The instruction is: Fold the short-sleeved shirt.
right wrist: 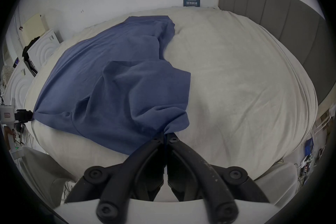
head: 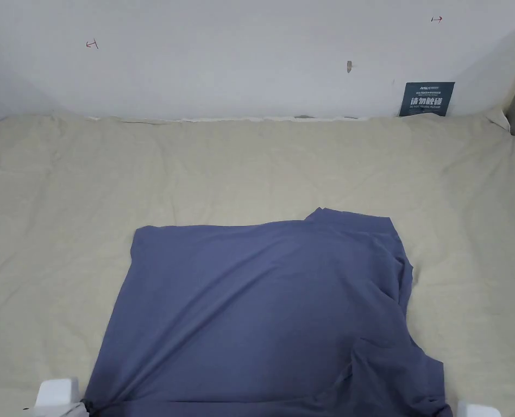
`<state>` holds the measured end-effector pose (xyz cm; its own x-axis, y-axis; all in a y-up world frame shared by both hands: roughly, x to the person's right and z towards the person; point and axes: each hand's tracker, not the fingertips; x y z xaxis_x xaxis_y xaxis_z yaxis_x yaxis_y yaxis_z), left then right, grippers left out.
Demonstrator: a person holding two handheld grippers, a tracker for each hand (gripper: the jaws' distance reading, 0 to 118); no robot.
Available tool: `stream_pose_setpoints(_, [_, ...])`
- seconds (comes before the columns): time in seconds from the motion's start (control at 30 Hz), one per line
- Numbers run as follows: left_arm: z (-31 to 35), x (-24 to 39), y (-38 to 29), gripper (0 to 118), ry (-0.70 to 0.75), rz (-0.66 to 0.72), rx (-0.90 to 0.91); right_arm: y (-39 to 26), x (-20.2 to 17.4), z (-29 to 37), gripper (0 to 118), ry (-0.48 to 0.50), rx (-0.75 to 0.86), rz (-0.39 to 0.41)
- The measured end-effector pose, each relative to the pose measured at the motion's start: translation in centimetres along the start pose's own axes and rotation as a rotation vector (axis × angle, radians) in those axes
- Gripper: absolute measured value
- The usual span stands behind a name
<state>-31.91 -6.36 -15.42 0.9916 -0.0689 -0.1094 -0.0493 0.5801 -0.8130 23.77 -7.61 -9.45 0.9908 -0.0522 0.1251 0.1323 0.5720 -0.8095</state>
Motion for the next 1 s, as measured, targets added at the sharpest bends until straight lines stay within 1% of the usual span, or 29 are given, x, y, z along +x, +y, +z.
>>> stream_pose_setpoints(0.07, [0.1, 0.2, 0.5, 3, 0.002, 0.008, -0.018, 0.2, -0.4, 0.6, 5, -0.013, 0.022, -0.004])
stream_pose_setpoints(0.1, [0.2, 0.3, 0.6, 5, 0.0, 0.015, -0.017, 0.5, -0.6, 0.8, 6, -0.017, 0.016, -0.004])
stream_pose_setpoints(0.13, [0.2, 0.1, 0.7, 13, -0.004, 0.021, -0.017, 0.7, -0.6, 1.0, 7, -0.015, 0.013, -0.004])
stream_pose_setpoints(0.17, [0.5, 0.3, 1.0, 26, -0.002, 0.031, -0.019, 1.1, -0.7, 1.4, 17, -0.012, 0.016, -0.007])
stream_pose_setpoints(0.2, [0.9, 0.5, 1.5, 58, 0.003, 0.041, -0.019, 1.9, -1.3, 2.3, 36, -0.017, 0.033, -0.012])
stream_pose_setpoints(0.23, [1.6, 0.7, 2.0, 78, 0.008, 0.06, -0.012, 2.6, -1.5, 3.0, 54, -0.017, 0.066, -0.014])
stream_pose_setpoints(0.27, [2.5, 0.8, 2.9, 91, -0.008, 0.096, 0.028, 3.5, -1.8, 3.9, 73, -0.015, 0.113, -0.011])
stream_pose_setpoints(0.3, [3.5, 0.9, 3.8, 103, -0.03, 0.124, 0.073, 4.6, -2.3, 4.8, 96, -0.018, 0.159, -0.004])
stream_pose_setpoints(0.33, [4.6, 1.1, 4.8, 105, -0.049, 0.144, 0.12, 5.8, -2.5, 5.6, 106, -0.02, 0.206, 0.002])
stream_pose_setpoints(0.37, [5.9, 1.4, 5.8, 105, -0.073, 0.163, 0.173, 6.7, -2.9, 6.6, 108, -0.023, 0.263, 0.015])
stream_pose_setpoints(0.43, [8.8, 2.3, 7.8, 105, -0.106, 0.184, 0.28, 8.6, -4.2, 8.8, 107, -0.034, 0.374, 0.064])
stream_pose_setpoints(0.57, [13.1, 4.0, 10.7, 105, -0.083, 0.175, 0.524, 11.8, -7.0, 13.1, 107, -0.051, 0.556, 0.128])
stream_pose_setpoints(0.67, [15.5, 5.3, 11.8, 105, -0.058, 0.156, 0.686, 13.2, -8.1, 15.2, 107, -0.068, 0.672, 0.147])
stream_pose_setpoints(0.73, [16.4, 6.1, 12.1, 105, -0.035, 0.129, 0.762, 13.9, -8.6, 16.2, 107, -0.084, 0.732, 0.151])
stream_pose_setpoints(0.77, [16.8, 6.5, 12.2, 105, -0.025, 0.108, 0.786, 14.1, -8.9, 16.6, 104, -0.092, 0.76, 0.15])
stream_pose_setpoints(0.8, [16.9, 7.0, 12.3, 103, -0.017, 0.093, 0.808, 14.1, -9.3, 17.0, 97, -0.105, 0.781, 0.15])
stream_pose_setpoints(0.9, [17.4, 7.9, 11.8, 95, -0.021, 0.049, 0.857, 14.1, -9.7, 17.6, 86, -0.109, 0.815, 0.157])
stream_pose_setpoints(0.93, [17.4, 8.1, 11.7, 80, -0.028, 0.037, 0.862, 14.0, -9.8, 17.7, 73, -0.107, 0.819, 0.16])
stream_pose_setpoints(0.97, [17.4, 8.4, 11.6, 55, -0.04, 0.021, 0.862, 14.0, -9.9, 17.8, 54, -0.104, 0.824, 0.162])
stream_pose_setpoints(1.0, [17.4, 8.6, 11.5, 13, -0.047, 0.005, 0.857, 14.1, -9.7, 17.7, 22, -0.106, 0.828, 0.161])
